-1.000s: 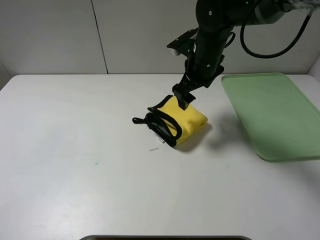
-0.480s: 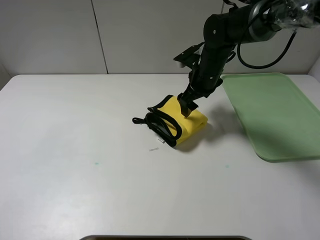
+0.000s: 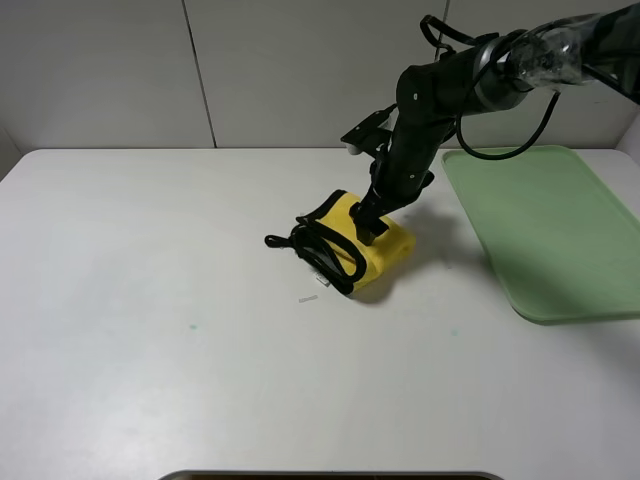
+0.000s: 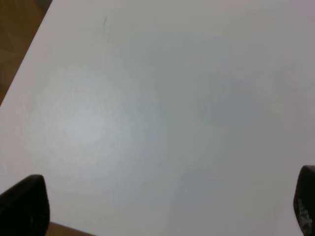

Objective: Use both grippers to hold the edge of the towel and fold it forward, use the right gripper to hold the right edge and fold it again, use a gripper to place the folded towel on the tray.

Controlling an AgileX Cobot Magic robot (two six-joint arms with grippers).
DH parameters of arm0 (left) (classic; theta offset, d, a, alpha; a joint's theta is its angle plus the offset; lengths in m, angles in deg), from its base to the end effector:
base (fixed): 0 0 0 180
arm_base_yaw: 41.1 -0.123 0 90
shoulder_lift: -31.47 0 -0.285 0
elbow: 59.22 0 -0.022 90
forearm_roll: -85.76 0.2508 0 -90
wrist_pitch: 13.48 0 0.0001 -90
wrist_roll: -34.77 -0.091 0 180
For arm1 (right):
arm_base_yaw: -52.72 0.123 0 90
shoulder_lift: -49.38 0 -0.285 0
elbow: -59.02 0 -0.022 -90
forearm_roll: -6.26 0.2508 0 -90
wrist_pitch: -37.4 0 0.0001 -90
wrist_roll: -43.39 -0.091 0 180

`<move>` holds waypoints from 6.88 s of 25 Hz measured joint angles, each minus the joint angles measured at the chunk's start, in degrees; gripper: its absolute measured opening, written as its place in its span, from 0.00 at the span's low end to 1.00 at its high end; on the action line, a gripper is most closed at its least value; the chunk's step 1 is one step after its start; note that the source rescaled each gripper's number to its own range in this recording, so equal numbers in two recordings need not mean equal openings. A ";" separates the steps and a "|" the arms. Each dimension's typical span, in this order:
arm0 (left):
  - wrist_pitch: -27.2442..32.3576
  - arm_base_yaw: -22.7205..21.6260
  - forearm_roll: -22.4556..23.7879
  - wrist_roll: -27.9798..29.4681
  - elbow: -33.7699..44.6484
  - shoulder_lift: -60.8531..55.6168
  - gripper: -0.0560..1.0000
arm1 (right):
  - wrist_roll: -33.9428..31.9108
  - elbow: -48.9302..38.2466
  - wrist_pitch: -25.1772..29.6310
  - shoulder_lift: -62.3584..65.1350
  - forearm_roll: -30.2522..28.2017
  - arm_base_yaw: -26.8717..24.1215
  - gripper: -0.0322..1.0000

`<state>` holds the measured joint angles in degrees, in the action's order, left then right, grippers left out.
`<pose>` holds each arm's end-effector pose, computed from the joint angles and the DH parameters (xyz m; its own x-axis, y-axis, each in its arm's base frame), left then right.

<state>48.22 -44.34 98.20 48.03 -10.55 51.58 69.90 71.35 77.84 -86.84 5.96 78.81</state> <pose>0.0257 0.0188 0.2749 -0.6099 -0.1593 -0.7763 -0.2804 0.9596 0.0234 0.4049 0.1979 0.1110 -0.5748 -0.7824 -0.2397 -0.7811 0.6119 -0.1244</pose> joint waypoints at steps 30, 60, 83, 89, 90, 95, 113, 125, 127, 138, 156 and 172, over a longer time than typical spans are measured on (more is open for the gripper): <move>0.00 0.00 0.00 0.00 0.00 0.00 1.00 | 0.19 0.50 0.42 -1.64 2.22 0.25 0.12; 0.00 0.00 0.00 0.00 0.00 0.00 1.00 | -12.88 0.33 10.60 7.31 -2.54 -28.03 0.12; 0.00 0.00 0.00 0.00 0.00 0.00 1.00 | -13.94 0.33 8.11 7.20 0.94 -36.54 0.98; 0.00 0.00 0.00 0.00 0.00 0.00 1.00 | -13.53 0.29 12.82 10.30 2.04 -36.54 1.00; 0.00 0.00 0.00 0.00 0.00 0.00 1.00 | -13.33 0.29 14.95 11.48 2.27 -36.54 1.00; 0.00 0.00 0.00 0.00 0.00 0.00 1.00 | -13.10 0.29 27.21 17.01 3.77 -36.54 1.00; 0.00 0.00 0.00 0.00 0.00 0.00 1.00 | -16.81 -29.31 28.96 58.38 7.65 -36.54 1.00; 0.00 0.00 0.00 0.00 0.00 0.00 1.00 | -16.81 -44.42 29.23 94.90 11.13 -36.54 1.00; 0.00 0.00 0.00 0.00 0.00 0.00 1.00 | -16.81 -46.68 29.29 99.87 11.49 -36.54 1.00; 0.00 0.00 0.00 0.00 0.00 0.00 1.00 | -16.81 -56.64 24.27 119.91 11.84 -36.54 1.00; 0.00 0.00 0.00 0.00 0.00 0.00 1.00 | -21.48 -61.35 18.78 128.77 9.87 -29.22 1.00; 0.00 0.00 0.00 0.00 0.00 0.00 1.00 | -21.94 -61.35 18.73 128.84 6.68 -29.22 1.00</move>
<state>48.22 -44.34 98.20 48.03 -10.55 51.58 47.96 10.00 96.57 41.99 12.63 49.59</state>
